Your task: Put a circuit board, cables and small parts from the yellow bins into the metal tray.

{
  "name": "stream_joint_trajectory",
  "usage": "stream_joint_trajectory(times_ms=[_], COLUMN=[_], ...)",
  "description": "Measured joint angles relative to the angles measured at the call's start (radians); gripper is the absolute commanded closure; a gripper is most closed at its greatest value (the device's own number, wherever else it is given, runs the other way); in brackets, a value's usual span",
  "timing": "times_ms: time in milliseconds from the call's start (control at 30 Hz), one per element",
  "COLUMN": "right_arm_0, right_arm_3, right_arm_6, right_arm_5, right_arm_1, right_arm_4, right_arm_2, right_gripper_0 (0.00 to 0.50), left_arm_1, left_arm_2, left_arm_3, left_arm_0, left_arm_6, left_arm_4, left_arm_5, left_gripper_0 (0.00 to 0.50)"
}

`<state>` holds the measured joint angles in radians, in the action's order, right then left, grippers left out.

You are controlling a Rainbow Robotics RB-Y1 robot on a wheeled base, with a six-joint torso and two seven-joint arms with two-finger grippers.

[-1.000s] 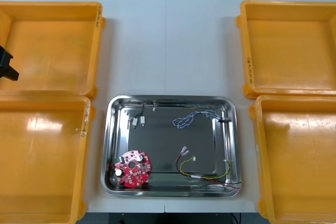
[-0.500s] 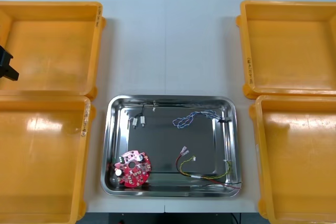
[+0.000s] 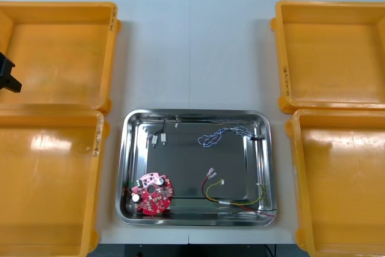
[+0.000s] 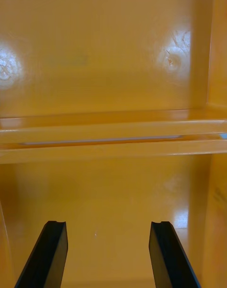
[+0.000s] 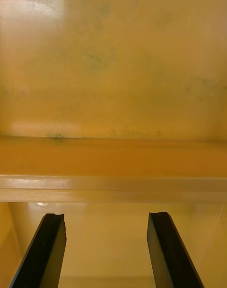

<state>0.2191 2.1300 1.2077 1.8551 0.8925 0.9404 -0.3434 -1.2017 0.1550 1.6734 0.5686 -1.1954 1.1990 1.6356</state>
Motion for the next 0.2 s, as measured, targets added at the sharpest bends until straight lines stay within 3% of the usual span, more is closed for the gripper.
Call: stream_joint_trajectory(times_ms=[200], right_arm_0=[0.000], right_arm_3=[0.000], right_arm_6=[0.000], right_arm_5=[0.000], right_arm_1=[0.000], right_arm_4=[0.000], right_arm_2=[0.000], right_gripper_0=[0.000], left_arm_1=[0.000], left_arm_2=[0.000], left_arm_3=[0.000], left_arm_0=[0.000], left_arm_6=[0.000], left_arm_4=[0.000], left_arm_5=[0.000], left_gripper_0=[0.000])
